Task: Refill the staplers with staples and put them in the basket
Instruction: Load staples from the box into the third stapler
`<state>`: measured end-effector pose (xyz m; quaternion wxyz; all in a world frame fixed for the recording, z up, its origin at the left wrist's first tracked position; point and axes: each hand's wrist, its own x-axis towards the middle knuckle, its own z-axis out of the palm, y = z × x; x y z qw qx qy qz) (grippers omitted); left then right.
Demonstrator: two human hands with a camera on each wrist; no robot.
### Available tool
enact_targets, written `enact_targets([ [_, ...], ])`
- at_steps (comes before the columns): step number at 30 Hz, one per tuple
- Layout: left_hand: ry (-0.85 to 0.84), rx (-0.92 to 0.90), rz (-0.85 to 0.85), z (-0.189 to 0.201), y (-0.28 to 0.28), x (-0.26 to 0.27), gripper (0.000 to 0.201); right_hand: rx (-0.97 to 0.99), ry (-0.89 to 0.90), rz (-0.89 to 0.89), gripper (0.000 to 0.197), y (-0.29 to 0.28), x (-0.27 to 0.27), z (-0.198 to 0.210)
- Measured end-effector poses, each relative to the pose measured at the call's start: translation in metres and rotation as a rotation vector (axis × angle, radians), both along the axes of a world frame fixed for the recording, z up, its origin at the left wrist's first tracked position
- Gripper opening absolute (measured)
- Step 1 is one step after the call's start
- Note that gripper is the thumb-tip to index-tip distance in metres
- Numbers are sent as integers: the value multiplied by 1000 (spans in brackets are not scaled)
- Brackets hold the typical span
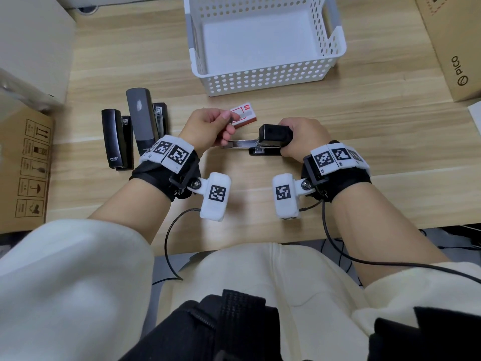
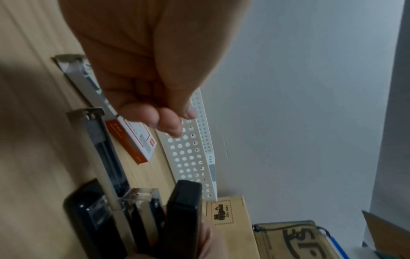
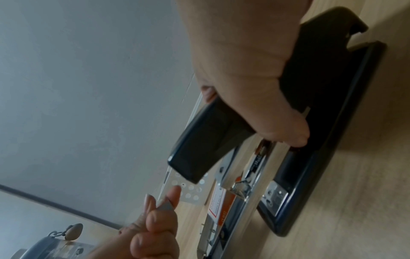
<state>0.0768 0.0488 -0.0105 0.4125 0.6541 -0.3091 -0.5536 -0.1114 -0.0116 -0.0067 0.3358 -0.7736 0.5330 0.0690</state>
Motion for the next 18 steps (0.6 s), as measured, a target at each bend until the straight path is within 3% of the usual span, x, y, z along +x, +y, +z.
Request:
enact_targets([
  [8,243,29,99,6,1,1,24,-4,-1,5,35,0,0,0],
  [18,277,58,147,4,1,4,21,-6,6,5,35,0,0,0],
])
